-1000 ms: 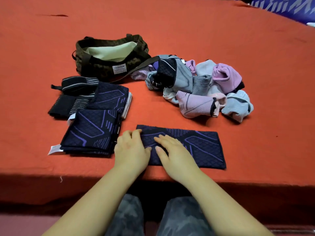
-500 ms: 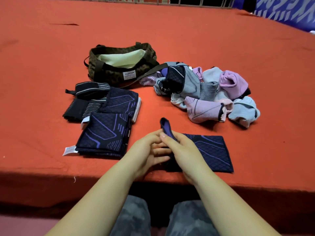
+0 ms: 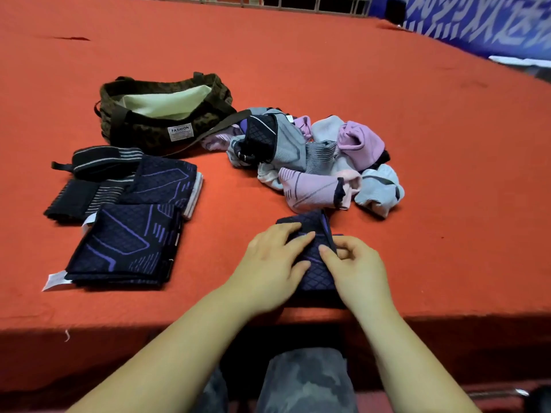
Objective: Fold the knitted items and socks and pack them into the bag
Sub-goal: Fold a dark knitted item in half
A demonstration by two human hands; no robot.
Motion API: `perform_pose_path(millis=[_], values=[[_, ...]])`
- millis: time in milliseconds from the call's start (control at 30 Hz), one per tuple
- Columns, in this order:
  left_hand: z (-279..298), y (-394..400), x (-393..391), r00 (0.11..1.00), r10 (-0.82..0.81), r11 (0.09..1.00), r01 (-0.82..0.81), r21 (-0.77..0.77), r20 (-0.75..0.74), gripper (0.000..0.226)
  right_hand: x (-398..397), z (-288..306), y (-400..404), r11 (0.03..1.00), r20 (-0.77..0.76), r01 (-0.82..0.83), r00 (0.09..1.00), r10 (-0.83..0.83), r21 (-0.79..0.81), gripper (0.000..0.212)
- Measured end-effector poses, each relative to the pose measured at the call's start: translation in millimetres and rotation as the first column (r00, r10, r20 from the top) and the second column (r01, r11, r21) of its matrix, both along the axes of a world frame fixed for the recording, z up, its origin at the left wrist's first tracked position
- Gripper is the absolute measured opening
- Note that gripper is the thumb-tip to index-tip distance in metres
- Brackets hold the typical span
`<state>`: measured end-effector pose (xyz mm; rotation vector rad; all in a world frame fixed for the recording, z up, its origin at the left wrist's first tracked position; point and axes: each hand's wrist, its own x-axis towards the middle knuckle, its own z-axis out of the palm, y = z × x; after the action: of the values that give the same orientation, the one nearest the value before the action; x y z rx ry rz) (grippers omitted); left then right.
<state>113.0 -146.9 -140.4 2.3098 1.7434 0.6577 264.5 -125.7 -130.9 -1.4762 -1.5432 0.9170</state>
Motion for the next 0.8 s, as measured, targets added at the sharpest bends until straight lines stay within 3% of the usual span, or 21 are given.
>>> perform_pose_path(millis=[133,300,433,533,600,667,700,733,800], values=[[-2.6,9.5,26.9,0.963,-0.082,0.975,0.024,-0.223,-0.257,0.060,23.8,-8.2,9.0,0.997,0.265,0.068,0.962,-0.071,0.018,0.009],[-14.1,16.2,39.3,0.944,-0.124,0.938,0.010,-0.347,-0.306,0.063,34.3,-19.9,11.3,0.992,0.472,0.128,0.876,-0.105,-0.017,0.025],[-22.0,16.7,38.4,0.936,-0.116,0.948,0.004,-0.317,-0.333,0.063,36.3,-19.2,15.7,0.973,0.490,0.177,0.868,-0.083,-0.148,0.038],[-21.2,17.7,36.0,0.943,-0.132,0.945,0.027,-0.327,-0.304,0.065,35.9,-14.1,23.1,0.947,0.364,0.143,0.931,-0.031,-0.287,0.026],[-19.9,19.3,32.0,0.988,-0.096,0.956,0.059,-0.287,-0.118,0.064,32.9,-6.2,22.6,0.927,0.067,0.037,0.998,-0.013,-0.373,0.001],[-12.6,18.2,30.1,0.968,0.032,0.979,0.020,-0.202,0.251,0.052,25.9,4.7,18.0,0.910,-0.235,-0.107,0.972,0.010,-0.401,0.015],[-8.4,18.8,29.4,0.882,0.119,0.978,-0.025,-0.207,0.456,0.041,21.7,9.7,16.3,0.911,-0.336,-0.170,0.941,0.038,-0.375,0.016],[-2.3,20.1,28.0,0.740,0.222,0.957,-0.040,-0.288,0.635,0.033,15.9,16.1,13.7,0.915,-0.396,-0.221,0.915,0.075,-0.337,0.016],[15.7,22.4,20.6,0.440,0.437,0.864,0.036,-0.502,0.784,0.033,3.1,27.3,9.0,0.922,-0.443,-0.289,0.883,0.153,-0.257,0.017]])
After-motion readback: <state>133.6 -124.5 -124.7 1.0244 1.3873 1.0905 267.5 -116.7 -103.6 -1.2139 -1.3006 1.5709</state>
